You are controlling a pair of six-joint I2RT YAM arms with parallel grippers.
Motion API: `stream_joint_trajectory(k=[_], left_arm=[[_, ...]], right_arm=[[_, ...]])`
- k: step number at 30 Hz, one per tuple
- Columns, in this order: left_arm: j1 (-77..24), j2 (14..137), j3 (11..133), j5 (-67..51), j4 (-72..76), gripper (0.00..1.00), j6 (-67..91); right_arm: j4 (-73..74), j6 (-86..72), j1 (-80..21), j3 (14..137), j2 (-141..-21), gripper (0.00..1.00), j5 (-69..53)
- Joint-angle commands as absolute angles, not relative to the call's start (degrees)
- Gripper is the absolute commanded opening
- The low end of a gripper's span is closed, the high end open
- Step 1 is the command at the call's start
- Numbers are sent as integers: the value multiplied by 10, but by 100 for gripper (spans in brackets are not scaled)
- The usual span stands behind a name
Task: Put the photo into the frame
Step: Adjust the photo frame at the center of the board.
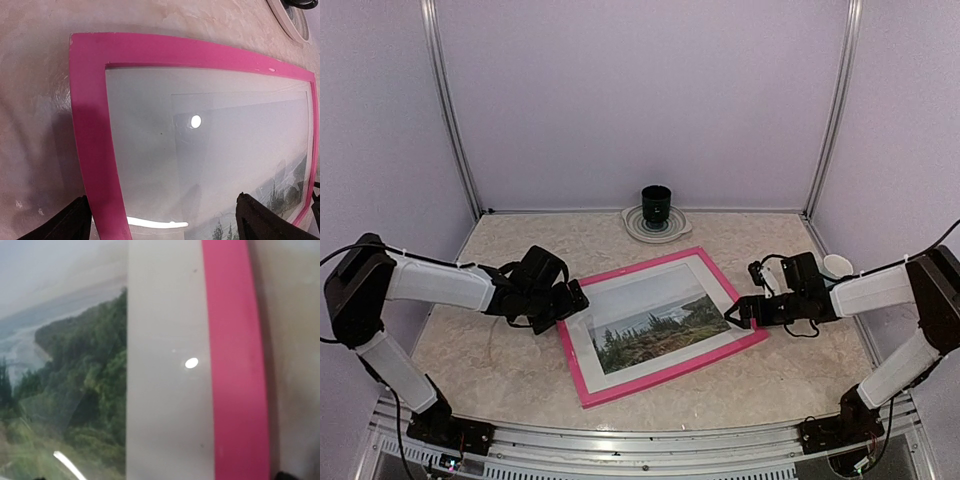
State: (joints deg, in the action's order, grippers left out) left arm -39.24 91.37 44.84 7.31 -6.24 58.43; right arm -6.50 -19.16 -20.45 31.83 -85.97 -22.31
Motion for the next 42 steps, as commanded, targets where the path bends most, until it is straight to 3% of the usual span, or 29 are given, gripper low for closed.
stream_joint_trajectory(k=[1,25,42], left_arm=[[-392,930,489,69,-39,99,561],[-332,1100,678,7,-41,99,485],[-305,1128,699,4,-42,99,481]], right_arm=[[-84,-203,-199,298,-847,99,-259],[-64,-241,-210,232,-753,99,-262],[-46,-254,-233,230,-739,99,-218]])
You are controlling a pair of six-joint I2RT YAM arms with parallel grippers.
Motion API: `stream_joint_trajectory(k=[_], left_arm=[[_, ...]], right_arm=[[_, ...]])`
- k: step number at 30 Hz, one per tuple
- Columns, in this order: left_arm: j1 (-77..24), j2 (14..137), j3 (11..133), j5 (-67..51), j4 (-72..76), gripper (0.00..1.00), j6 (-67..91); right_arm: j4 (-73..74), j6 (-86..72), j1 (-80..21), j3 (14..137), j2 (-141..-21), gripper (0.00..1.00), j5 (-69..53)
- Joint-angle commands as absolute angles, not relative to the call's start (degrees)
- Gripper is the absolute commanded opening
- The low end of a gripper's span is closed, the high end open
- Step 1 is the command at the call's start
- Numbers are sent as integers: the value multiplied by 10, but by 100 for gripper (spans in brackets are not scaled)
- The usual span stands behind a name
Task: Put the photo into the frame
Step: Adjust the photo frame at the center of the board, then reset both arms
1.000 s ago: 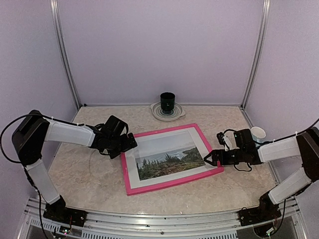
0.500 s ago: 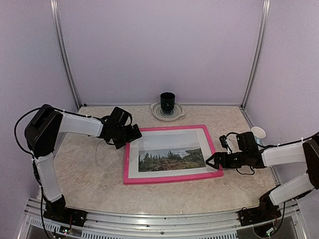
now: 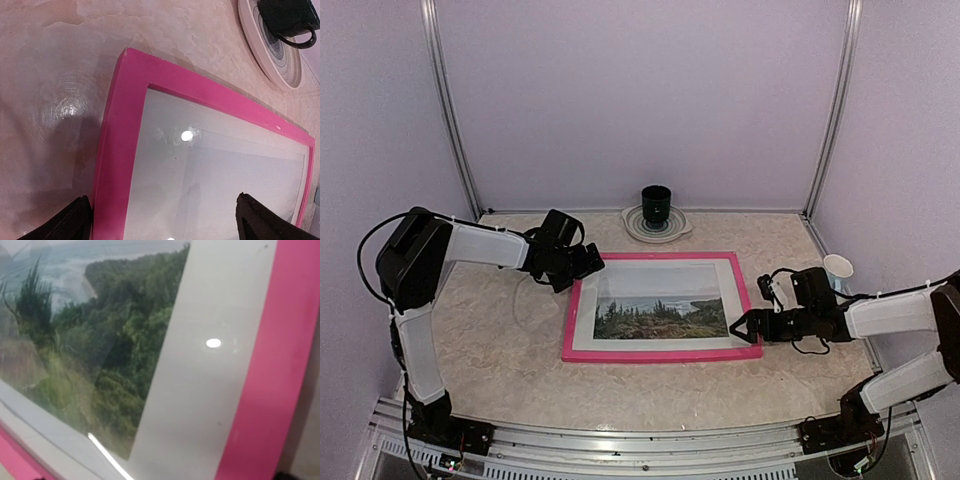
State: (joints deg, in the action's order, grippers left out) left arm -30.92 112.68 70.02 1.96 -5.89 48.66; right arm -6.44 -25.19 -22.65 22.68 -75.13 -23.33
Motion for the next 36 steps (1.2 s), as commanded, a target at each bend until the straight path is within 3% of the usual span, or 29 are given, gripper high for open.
stream_joint_trajectory(k=[1,12,19,28,36], left_arm=[[-302,1126,697,4,-42,99,481],[-280,1005,638,68,-55,99,451],[-282,809,554,157,-65,99,373],[-281,572,456,191,-66,99,291],[-280,407,347,180,-33,99,169]], right_arm=[[-41,-253,-233,232,-738,99,-211],[56,-220,-232,291,-686,99,-69],[69,-176,-231,315,-645,99,-10],[21,-111,-231,312,-544,99,-50],[10,-33,-230,302,-402,99,73]])
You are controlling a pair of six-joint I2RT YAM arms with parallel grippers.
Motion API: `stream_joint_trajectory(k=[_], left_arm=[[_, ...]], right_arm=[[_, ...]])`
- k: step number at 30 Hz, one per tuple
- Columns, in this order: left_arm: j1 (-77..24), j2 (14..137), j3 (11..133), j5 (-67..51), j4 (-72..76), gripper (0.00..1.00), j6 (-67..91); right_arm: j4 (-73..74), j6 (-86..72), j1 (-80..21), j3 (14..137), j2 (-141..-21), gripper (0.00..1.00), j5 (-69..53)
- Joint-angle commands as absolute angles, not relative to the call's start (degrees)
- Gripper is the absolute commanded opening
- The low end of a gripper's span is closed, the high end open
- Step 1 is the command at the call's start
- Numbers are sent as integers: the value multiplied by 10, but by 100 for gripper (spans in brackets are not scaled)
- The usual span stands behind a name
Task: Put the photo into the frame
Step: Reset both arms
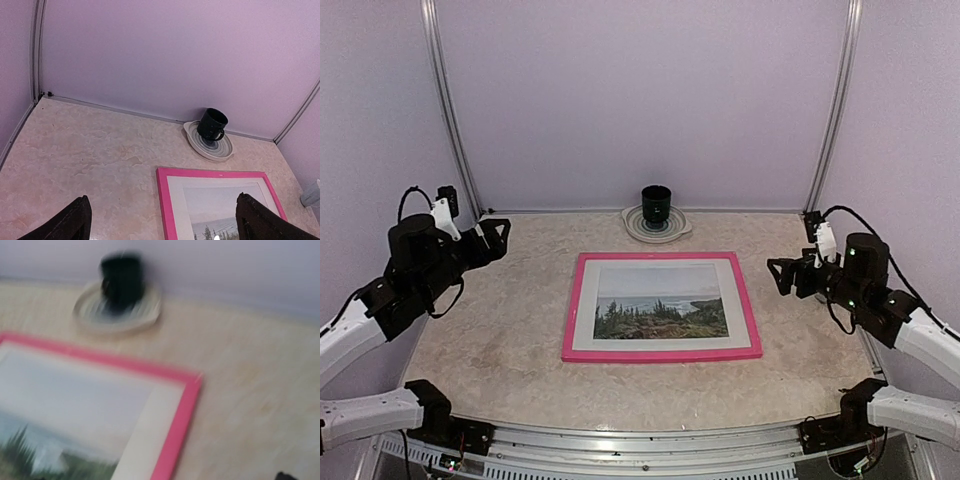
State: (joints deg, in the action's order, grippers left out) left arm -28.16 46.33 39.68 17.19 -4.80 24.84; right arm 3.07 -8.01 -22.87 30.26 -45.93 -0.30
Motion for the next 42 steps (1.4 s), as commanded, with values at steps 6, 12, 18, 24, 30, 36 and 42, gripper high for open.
stream_joint_trajectory(k=[6,12,18,24,30,36,42], left_arm=[[-273,302,285,191,-37,99,133],[-214,240,239,183,-61,99,133],[-112,175,202,101,-46,99,156],[-72,199,201,54,-37,99,164],[-51,194,194,50,-31,99,164],[-51,195,195,43,-28,99,164],[-51,200,196,31,-26,99,163]], right_arm=[[2,-5,-213,264,-310,99,113],[34,-19,-124,264,-308,99,-3],[48,-18,-95,260,-311,99,-41],[67,-5,-91,263,-322,99,-35],[79,12,-84,269,-328,99,-16],[84,-13,-84,283,-328,99,-32],[98,-41,-85,310,-361,99,-20]])
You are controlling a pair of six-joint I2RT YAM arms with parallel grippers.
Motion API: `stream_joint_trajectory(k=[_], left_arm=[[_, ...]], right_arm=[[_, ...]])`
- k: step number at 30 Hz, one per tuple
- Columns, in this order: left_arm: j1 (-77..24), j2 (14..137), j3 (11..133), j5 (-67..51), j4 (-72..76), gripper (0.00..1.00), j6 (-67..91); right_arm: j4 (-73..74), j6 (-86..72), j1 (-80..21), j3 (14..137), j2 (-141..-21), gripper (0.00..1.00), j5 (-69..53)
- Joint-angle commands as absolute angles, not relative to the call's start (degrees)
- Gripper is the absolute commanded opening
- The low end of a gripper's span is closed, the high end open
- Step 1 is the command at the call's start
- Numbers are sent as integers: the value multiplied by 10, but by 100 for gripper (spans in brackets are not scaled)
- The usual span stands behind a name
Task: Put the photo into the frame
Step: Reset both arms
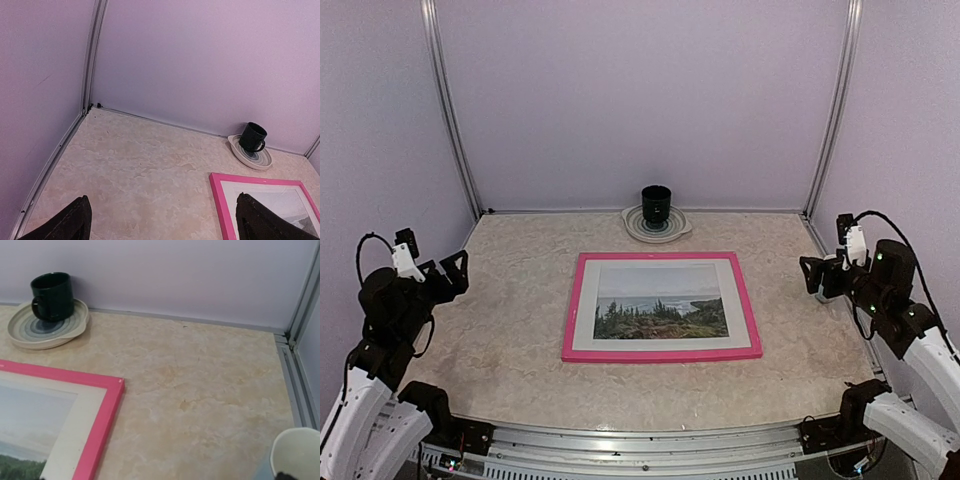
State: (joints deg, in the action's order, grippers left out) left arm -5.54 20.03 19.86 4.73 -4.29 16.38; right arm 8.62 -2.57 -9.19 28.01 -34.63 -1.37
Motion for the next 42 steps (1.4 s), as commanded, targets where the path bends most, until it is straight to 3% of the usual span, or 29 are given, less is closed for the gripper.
stream_joint_trajectory(k=[1,15,42], left_arm=[[-51,201,195,31,-25,99,163],[-51,206,196,30,-24,99,162],[-51,209,197,29,-24,99,163]], right_arm=[[99,-40,-85,311,-363,99,-27],[93,-41,-84,282,-289,99,-4],[95,-37,-85,286,-283,99,-14]])
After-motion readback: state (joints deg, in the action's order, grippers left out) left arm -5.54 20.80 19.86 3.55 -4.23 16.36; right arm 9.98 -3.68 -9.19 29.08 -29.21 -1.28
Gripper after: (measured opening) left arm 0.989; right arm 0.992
